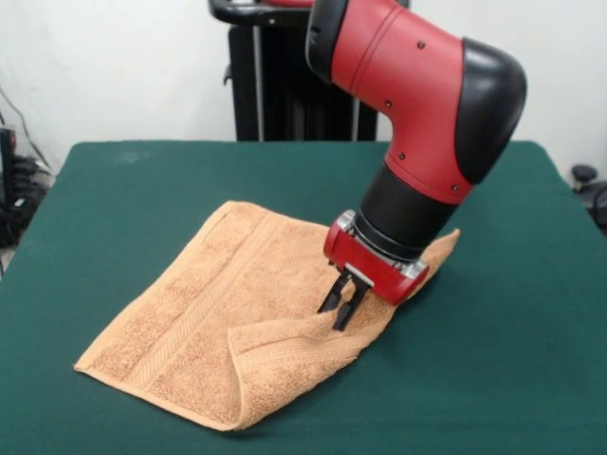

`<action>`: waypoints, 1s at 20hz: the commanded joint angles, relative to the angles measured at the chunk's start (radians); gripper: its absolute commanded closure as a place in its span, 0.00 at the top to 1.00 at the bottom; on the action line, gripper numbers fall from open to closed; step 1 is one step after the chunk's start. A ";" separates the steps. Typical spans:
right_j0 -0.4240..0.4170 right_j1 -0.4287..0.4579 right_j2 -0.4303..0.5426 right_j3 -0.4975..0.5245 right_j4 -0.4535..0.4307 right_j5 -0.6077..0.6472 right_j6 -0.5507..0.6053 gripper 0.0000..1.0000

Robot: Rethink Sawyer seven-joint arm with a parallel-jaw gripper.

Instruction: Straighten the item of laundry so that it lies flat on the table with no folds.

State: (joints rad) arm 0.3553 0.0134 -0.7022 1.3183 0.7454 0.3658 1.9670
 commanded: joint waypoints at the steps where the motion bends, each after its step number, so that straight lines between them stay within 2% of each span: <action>1: 0.026 0.043 0.078 -0.071 0.034 0.051 0.311 0.00; 4: 0.031 0.051 0.064 -0.076 0.030 0.053 0.312 0.00; 5: 0.033 0.052 0.062 -0.076 0.032 0.050 0.313 1.00; 9: 0.047 0.068 0.023 -0.089 0.031 0.076 0.334 1.00; 13: 0.044 0.059 0.036 -0.075 0.035 0.066 0.319 1.00; 20: 0.018 -0.033 0.109 0.005 0.007 0.033 0.228 1.00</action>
State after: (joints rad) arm 0.3692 0.0286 -0.7407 1.3106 0.7452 0.3658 1.9670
